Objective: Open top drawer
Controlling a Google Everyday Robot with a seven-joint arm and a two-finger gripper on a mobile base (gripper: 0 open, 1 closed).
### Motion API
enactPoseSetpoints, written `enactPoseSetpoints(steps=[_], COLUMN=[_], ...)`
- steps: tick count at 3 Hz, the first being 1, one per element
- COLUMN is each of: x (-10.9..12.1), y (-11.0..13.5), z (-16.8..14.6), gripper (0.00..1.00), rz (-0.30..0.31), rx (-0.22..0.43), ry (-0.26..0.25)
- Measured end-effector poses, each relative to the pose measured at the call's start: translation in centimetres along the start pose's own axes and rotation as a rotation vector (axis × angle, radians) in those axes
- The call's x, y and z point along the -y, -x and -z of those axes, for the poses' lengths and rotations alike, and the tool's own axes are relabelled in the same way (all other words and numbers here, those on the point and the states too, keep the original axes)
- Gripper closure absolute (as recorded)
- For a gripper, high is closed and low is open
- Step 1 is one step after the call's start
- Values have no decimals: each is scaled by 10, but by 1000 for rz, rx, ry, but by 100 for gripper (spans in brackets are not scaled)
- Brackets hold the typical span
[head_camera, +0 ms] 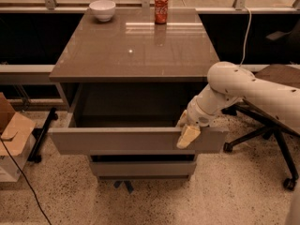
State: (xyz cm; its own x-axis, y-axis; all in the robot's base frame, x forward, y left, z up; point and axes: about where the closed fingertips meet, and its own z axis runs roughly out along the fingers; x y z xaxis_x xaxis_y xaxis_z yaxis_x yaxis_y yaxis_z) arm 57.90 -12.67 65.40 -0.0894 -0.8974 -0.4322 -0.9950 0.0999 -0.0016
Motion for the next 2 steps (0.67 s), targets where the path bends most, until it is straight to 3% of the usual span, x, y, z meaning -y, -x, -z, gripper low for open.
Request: enactPoseSetpoints(steps=[1,2], x=[-1,-1], y=[0,0], z=[-2,-3], gripper=[8,0], rz=[1,1], rx=[0,0], ry=[4,7])
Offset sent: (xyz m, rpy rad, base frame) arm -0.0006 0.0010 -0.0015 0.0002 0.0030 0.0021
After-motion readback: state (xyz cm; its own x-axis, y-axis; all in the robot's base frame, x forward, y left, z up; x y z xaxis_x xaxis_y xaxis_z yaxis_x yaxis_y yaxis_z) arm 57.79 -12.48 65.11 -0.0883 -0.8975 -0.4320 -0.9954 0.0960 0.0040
